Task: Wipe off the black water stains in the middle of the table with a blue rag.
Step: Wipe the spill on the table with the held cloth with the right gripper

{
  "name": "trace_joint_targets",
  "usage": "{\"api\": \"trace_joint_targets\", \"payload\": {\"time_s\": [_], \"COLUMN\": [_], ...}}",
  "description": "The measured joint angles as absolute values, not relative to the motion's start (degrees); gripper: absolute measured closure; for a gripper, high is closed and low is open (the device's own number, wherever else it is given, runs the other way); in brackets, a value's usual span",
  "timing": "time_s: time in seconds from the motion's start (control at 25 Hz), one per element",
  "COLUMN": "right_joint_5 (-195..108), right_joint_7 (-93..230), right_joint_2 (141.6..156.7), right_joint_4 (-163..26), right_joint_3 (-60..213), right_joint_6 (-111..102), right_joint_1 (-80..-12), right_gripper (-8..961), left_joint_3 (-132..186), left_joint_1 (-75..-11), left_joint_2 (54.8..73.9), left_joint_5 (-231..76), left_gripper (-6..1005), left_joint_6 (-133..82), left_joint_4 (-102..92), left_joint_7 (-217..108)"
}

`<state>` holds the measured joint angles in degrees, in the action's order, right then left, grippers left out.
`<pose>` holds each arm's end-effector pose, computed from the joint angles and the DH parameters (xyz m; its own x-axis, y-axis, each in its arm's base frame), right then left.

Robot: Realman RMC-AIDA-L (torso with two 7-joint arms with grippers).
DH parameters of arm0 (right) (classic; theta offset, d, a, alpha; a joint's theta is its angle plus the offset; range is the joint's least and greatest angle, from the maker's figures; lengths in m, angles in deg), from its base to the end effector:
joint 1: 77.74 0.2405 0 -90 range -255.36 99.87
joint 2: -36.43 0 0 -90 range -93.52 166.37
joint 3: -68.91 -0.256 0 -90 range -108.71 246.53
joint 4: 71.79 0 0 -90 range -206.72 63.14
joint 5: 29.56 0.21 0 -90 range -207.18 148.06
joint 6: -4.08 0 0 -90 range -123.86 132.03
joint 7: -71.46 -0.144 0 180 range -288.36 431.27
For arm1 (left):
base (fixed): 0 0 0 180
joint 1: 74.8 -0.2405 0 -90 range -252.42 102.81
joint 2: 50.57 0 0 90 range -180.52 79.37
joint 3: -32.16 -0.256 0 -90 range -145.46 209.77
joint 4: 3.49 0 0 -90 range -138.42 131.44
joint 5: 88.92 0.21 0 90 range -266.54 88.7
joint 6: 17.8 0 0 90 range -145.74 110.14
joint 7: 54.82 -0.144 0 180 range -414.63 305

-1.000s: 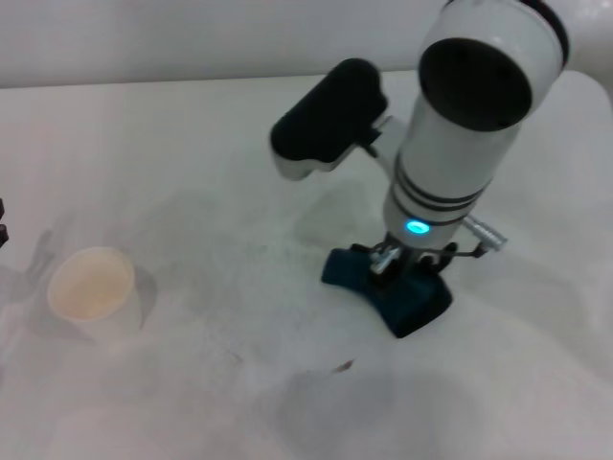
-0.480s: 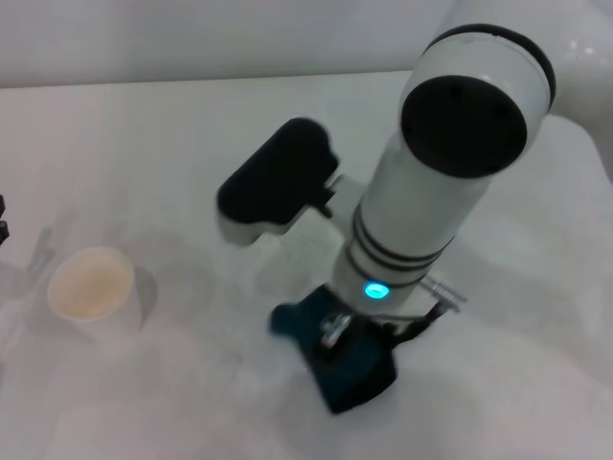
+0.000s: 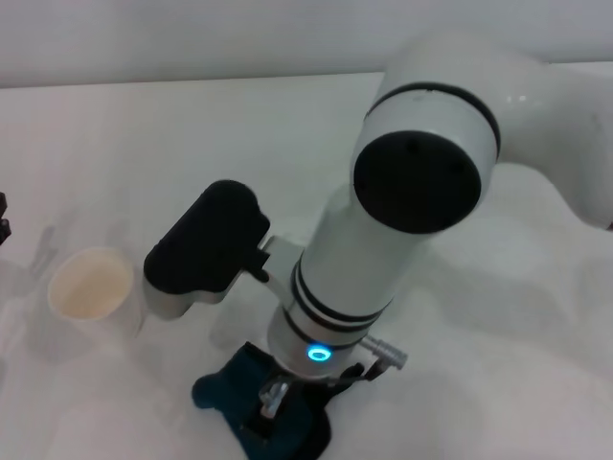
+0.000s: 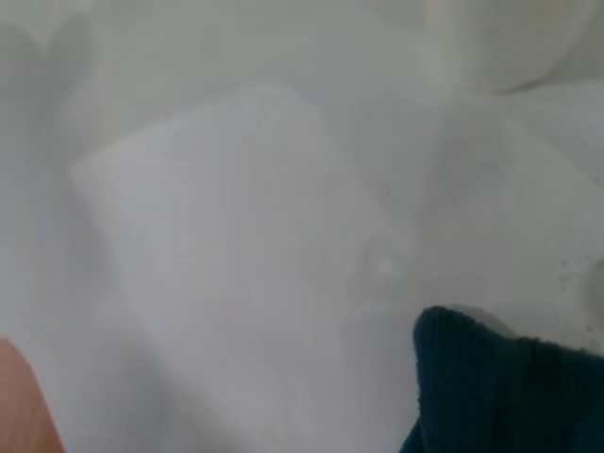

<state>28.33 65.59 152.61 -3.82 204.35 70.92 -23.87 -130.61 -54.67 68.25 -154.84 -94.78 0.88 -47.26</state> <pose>0.1009 0.2655 -0.1571 0.7014 -0.5684 0.4300 -0.5200 -0.8207 -0.2367 -0.3675 0.2772 -0.0006 0.8680 -0.0420 0.4947 0.4680 -0.2639 -0.8434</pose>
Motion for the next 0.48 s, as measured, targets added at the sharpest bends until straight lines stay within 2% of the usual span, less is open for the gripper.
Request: {"api": "trace_joint_targets", "payload": {"time_s": [0.48], "right_joint_5": [25.4], "right_joint_7": [65.4], "right_joint_2": [152.64], "right_joint_4": [-7.2], "right_joint_3": [202.6], "right_joint_6": [70.1], "right_joint_1": [-21.5], "right_gripper": [875], "left_joint_3": [-130.6], "left_joint_1": [-55.2], "left_joint_2": [68.34], "left_joint_5": [-155.1], "left_gripper": [119], "left_joint_6": [-94.8], "left_joint_4": [0.9], "left_joint_7": [-47.3]}}
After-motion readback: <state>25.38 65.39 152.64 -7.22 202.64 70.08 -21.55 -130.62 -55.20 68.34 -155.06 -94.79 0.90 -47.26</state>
